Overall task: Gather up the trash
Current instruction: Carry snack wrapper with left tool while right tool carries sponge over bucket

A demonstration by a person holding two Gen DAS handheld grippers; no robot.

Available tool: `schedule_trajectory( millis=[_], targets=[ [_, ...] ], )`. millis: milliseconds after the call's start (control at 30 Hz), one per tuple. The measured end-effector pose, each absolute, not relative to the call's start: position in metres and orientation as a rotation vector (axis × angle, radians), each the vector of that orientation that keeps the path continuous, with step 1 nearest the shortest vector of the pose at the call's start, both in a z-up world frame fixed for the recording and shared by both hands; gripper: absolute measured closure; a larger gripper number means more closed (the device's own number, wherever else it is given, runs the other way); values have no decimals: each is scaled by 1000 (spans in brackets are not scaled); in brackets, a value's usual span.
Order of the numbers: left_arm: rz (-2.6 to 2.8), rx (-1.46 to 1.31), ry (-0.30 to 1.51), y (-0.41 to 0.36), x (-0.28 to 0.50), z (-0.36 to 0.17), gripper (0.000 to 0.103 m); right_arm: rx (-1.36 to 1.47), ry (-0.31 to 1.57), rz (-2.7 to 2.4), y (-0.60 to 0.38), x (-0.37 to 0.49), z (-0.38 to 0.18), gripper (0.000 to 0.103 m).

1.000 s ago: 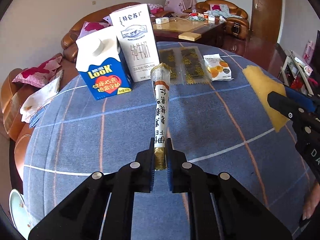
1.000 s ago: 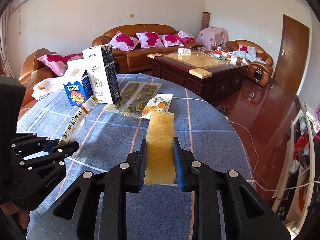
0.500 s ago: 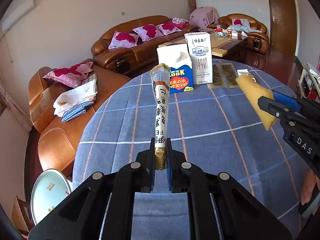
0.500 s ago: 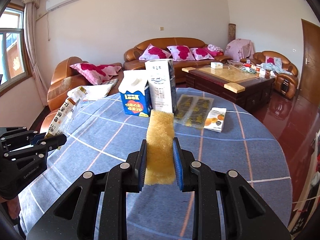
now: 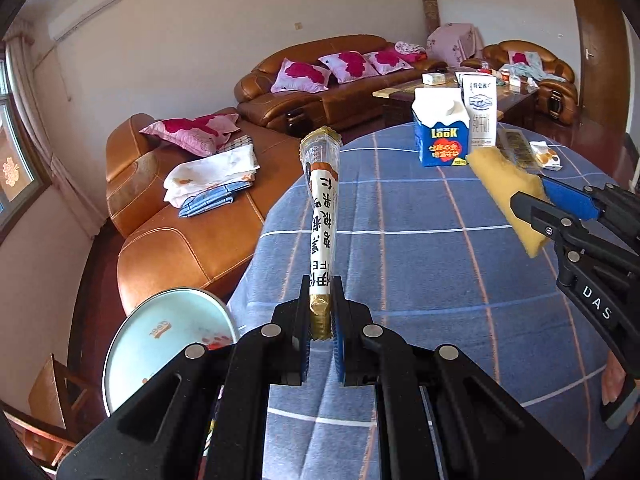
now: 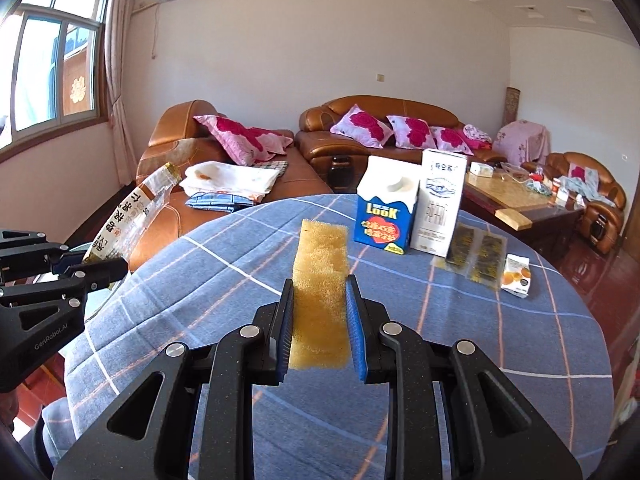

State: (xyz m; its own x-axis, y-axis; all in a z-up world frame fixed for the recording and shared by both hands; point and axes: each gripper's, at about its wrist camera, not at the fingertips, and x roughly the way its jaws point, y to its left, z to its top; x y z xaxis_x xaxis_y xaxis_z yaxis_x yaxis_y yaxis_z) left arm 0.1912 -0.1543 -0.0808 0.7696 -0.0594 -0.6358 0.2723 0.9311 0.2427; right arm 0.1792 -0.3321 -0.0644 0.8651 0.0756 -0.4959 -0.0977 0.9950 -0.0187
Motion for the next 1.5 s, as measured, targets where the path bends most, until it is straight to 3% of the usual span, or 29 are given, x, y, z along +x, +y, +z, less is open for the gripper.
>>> schedule_trajectory(
  millis=[1500],
  targets=[
    [99,269,660,-3,174,-71,94,-231,433,385,-171,198,-54,78]
  ],
)
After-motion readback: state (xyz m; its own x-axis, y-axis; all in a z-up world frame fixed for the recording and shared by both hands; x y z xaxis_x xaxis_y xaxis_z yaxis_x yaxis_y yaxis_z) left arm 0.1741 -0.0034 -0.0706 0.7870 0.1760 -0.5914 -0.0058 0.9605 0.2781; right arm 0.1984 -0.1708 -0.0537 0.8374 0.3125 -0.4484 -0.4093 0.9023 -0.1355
